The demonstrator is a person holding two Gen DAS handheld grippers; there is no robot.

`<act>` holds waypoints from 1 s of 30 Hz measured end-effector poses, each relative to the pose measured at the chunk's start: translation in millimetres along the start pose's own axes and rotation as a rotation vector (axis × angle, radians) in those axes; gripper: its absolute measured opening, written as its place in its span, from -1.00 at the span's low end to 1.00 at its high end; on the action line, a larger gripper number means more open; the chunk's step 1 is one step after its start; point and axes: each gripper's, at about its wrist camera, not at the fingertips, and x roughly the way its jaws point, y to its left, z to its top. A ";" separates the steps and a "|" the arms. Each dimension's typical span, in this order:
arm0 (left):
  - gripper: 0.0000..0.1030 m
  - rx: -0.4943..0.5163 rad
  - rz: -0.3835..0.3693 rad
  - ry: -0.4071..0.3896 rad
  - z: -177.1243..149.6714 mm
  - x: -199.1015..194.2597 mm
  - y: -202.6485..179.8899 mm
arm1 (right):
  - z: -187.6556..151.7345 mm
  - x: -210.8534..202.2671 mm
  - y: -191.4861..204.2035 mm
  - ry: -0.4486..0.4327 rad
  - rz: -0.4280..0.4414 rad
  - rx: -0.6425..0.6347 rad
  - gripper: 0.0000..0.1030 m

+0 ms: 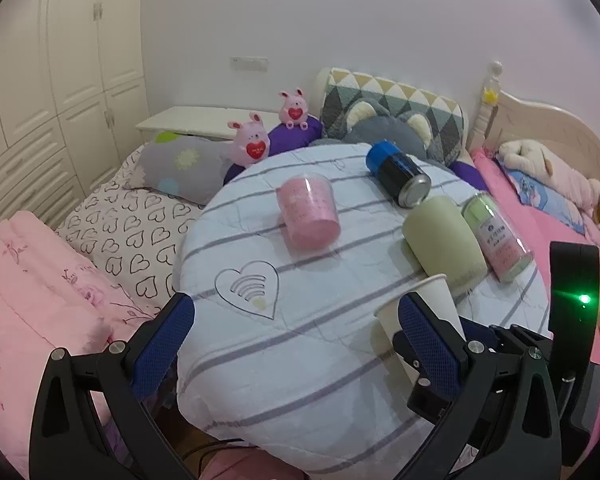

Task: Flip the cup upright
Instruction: 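Close the right gripper around the white paper cup's body, then lift the white paper cup and rotate it rim-up with the right gripper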

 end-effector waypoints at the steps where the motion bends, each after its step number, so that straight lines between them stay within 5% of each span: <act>1: 1.00 0.001 -0.005 0.005 -1.1 0.0 -1.6 | -2.1 0.1 -1.7 -0.002 0.011 0.005 0.29; 4: 1.00 -0.012 -0.037 0.055 -1.7 5.4 -6.1 | -6.1 -3.7 -3.6 -0.023 0.025 0.002 0.62; 17: 1.00 -0.021 -0.050 0.157 -2.5 34.4 -62.3 | -27.2 -42.2 -27.1 -0.095 0.019 -0.114 0.63; 30: 1.00 -0.044 -0.054 0.271 1.2 78.7 -100.0 | -30.4 -36.7 -70.5 -0.086 0.026 -0.172 0.63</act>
